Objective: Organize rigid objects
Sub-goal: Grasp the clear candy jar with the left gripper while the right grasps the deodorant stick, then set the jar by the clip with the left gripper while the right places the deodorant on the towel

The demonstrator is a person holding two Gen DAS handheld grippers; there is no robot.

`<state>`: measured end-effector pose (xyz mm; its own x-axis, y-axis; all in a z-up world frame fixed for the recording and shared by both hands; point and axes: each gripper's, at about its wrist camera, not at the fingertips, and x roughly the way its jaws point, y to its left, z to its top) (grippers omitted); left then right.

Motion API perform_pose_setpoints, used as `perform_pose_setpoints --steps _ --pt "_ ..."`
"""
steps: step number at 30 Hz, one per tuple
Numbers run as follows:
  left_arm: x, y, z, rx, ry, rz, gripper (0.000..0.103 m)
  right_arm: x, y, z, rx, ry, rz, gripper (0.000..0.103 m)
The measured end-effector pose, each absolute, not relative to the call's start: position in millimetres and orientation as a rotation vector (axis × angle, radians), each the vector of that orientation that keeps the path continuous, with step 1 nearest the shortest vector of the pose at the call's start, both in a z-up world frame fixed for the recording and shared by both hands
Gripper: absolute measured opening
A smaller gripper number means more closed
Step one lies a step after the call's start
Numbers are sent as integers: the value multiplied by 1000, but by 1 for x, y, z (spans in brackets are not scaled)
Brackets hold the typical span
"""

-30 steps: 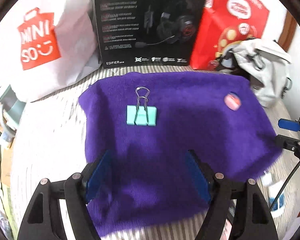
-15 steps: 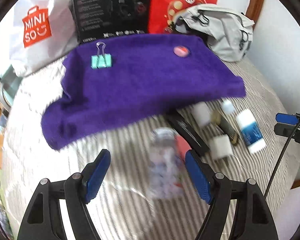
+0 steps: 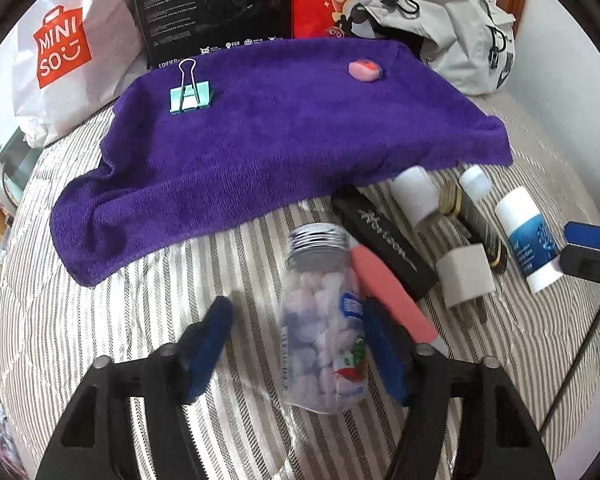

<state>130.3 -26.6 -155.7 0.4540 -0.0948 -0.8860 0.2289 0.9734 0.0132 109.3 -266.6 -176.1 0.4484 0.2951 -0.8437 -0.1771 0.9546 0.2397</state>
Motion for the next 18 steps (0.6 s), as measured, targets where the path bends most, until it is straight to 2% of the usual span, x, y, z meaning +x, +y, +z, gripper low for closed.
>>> perform_pose_setpoints --steps 2,4,10,14,18 --pt "132 -28 -155 143 1080 -211 54 117 -262 -180 109 1070 284 66" --pt "133 -29 -154 147 1076 -218 42 124 -259 -185 102 1073 276 66" --pt "129 -18 -153 116 1080 -235 40 133 -247 -195 24 1050 264 65" --pt "126 -9 -153 99 1082 -225 40 132 -256 -195 15 1064 274 50" --pt "126 -11 -154 122 1083 -217 41 133 -257 -195 -19 1070 248 46"
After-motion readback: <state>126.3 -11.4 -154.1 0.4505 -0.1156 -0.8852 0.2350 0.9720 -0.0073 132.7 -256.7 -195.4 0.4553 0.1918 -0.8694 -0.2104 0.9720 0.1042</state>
